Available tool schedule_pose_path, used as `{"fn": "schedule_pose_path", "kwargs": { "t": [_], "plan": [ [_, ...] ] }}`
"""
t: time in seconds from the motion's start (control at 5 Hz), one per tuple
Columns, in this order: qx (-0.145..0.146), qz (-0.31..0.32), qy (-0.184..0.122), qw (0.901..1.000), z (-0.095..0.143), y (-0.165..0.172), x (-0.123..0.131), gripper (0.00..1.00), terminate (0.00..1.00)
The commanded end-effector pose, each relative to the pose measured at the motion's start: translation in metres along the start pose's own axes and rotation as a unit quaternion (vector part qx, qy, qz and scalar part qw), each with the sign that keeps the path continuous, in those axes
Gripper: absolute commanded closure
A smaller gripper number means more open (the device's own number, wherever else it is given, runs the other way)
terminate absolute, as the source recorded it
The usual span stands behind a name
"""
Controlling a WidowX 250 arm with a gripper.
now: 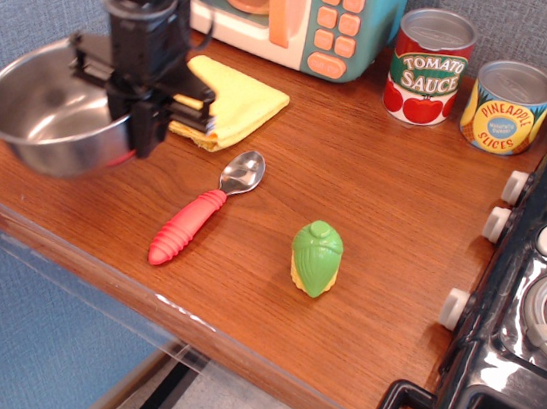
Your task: Move the bowl to the front left corner of the table
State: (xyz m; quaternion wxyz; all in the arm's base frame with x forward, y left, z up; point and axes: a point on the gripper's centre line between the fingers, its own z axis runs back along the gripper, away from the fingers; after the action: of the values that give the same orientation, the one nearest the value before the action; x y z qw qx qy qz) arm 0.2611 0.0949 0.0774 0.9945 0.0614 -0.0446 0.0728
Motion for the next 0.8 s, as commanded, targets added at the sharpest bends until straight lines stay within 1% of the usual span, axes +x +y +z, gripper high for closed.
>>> {"fn": "schedule_pose_path", "kwargs": {
  "t": [0.0, 0.2, 0.4, 0.6],
  "plan": [
    [0.018, 0.031, 0.008, 0.9993, -0.011, 0.020, 0.006, 1.00, 0.00],
    [0.017, 0.037, 0.021, 0.9989, -0.021, 0.023, 0.005, 1.00, 0.00],
    [0.013, 0.041, 0.029, 0.9987, -0.027, 0.025, 0.005, 0.00, 0.00],
    [0.009, 0.043, 0.032, 0.9985, -0.028, 0.025, 0.005, 0.00, 0.00]
  ]
}}
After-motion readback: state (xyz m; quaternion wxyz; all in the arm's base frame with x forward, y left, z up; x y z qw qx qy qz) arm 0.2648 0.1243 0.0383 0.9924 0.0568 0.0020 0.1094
